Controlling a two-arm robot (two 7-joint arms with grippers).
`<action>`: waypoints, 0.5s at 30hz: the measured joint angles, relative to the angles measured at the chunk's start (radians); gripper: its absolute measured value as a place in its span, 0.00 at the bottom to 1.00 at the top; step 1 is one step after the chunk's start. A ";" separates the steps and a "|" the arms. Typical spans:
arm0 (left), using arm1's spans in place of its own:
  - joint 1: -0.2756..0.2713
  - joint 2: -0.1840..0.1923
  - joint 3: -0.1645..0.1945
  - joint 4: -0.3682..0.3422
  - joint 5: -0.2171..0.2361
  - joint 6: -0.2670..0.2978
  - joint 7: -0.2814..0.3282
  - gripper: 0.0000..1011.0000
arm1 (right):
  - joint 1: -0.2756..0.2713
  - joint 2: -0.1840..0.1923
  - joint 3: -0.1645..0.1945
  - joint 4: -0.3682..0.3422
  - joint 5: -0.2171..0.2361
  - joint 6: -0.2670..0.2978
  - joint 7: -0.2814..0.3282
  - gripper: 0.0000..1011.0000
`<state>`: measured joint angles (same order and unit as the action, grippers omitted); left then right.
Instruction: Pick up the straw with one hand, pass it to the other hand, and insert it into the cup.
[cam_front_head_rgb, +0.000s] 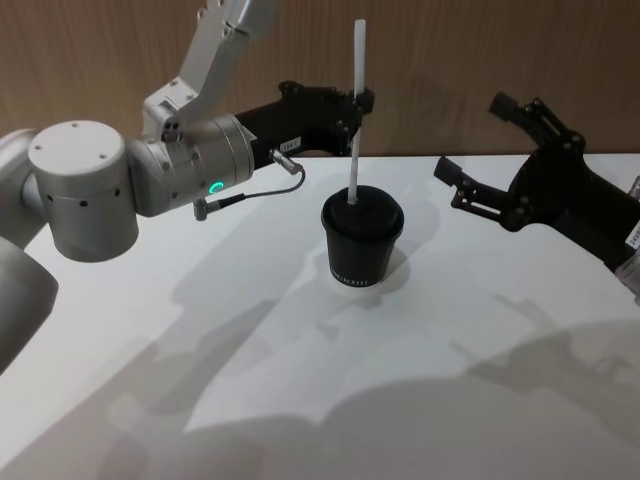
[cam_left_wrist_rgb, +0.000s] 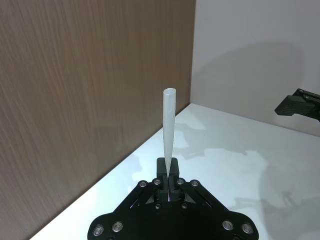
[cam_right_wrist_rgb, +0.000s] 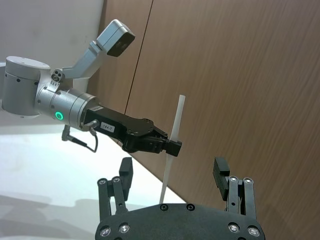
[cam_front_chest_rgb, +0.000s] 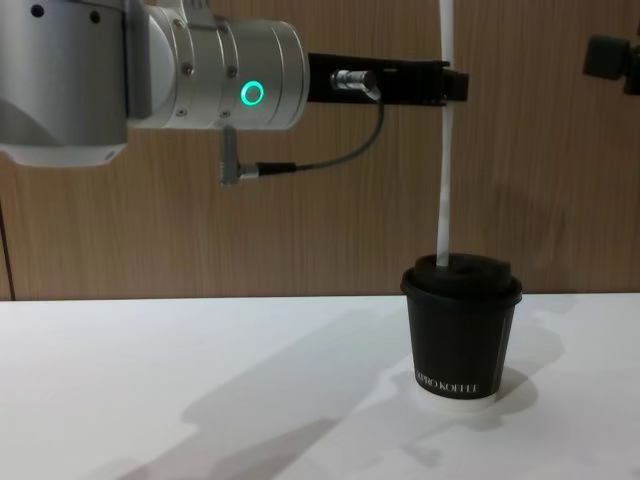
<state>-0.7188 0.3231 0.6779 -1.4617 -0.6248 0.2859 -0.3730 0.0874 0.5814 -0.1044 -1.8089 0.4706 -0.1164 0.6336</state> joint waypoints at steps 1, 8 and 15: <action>0.000 0.000 0.000 0.001 0.000 0.000 -0.001 0.01 | 0.000 0.000 0.000 0.000 0.000 0.000 0.000 0.99; 0.000 -0.006 0.002 0.009 0.007 -0.001 -0.008 0.01 | 0.000 0.000 0.000 0.000 0.000 0.000 0.000 0.99; 0.002 -0.012 0.002 0.020 0.025 -0.014 -0.008 0.01 | 0.000 0.000 0.000 0.000 0.000 0.000 0.000 0.99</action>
<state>-0.7171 0.3110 0.6804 -1.4421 -0.6001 0.2723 -0.3808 0.0874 0.5814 -0.1043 -1.8089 0.4707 -0.1164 0.6335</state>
